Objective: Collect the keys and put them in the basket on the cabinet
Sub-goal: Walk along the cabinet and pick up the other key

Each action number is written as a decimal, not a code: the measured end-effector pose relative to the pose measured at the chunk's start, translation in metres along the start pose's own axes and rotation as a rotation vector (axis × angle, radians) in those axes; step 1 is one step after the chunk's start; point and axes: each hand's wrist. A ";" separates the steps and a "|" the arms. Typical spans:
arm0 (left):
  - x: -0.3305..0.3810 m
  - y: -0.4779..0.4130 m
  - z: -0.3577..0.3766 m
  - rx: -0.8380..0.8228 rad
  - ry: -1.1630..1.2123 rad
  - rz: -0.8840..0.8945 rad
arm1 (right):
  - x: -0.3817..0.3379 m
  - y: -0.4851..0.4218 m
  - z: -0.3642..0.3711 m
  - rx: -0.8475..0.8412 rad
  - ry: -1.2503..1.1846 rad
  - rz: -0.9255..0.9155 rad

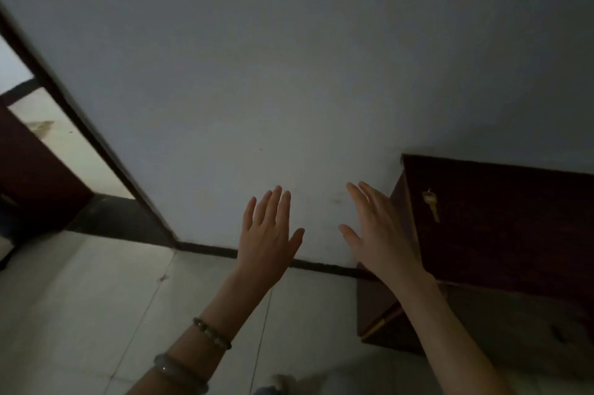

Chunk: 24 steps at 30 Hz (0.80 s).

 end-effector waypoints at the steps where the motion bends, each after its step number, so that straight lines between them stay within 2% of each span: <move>1: -0.002 -0.009 0.002 -0.001 0.014 0.034 | 0.001 -0.002 0.001 0.019 0.011 0.019; 11: 0.047 -0.109 0.027 0.068 0.176 0.342 | 0.061 -0.020 -0.024 0.238 0.082 0.270; 19: 0.103 -0.184 0.046 0.084 0.153 0.579 | 0.136 -0.036 -0.056 0.439 0.012 0.502; 24: 0.127 -0.214 0.062 0.018 0.171 0.652 | 0.175 -0.054 -0.059 0.450 -0.067 0.642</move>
Point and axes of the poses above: each hand's wrist, its own y-axis away from the middle knuckle, its own z-axis out of the palm, x = y × z, and after that the axes turned 14 degrees about -y, right-handed
